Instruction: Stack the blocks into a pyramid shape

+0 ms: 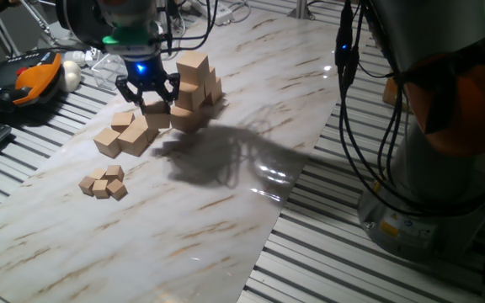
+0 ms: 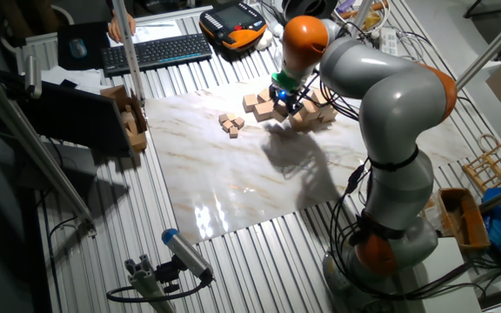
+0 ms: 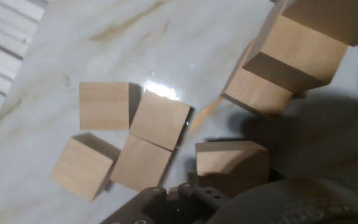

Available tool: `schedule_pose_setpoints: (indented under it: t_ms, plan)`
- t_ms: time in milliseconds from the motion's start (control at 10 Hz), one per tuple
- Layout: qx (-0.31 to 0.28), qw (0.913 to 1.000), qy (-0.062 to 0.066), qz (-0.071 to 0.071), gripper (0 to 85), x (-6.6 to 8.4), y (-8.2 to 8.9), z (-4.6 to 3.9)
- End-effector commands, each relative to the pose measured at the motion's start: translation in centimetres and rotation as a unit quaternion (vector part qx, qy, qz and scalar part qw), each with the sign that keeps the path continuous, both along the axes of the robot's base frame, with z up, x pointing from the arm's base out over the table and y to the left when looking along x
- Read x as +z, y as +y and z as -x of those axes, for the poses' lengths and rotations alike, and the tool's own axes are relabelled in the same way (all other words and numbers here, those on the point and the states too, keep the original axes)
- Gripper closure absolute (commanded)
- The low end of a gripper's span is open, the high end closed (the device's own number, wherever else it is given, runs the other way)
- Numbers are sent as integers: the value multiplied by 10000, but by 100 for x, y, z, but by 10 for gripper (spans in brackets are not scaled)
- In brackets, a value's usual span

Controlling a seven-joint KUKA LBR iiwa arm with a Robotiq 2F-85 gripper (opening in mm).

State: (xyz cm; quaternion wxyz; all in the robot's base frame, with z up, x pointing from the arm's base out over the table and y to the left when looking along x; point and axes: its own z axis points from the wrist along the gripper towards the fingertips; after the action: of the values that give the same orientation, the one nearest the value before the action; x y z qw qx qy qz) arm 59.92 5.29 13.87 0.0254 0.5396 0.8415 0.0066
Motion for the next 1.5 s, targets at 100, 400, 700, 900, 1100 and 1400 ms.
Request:
schedule_pose_setpoints:
  t_ms: [100,400,700,900,1100,1400]
  plan:
    - [-1199,9927,-42,78,850,4,-23,-12]
    - [-1506,9886,84,-10,850,37,-115,-47]
    - [-1621,9867,144,-19,850,42,-162,-80]
    - [-1629,9865,137,-21,850,23,-183,-111]
    - [-1606,9868,197,-57,850,23,-183,-111]
    - [-1400,9901,98,-35,850,23,-183,-111]
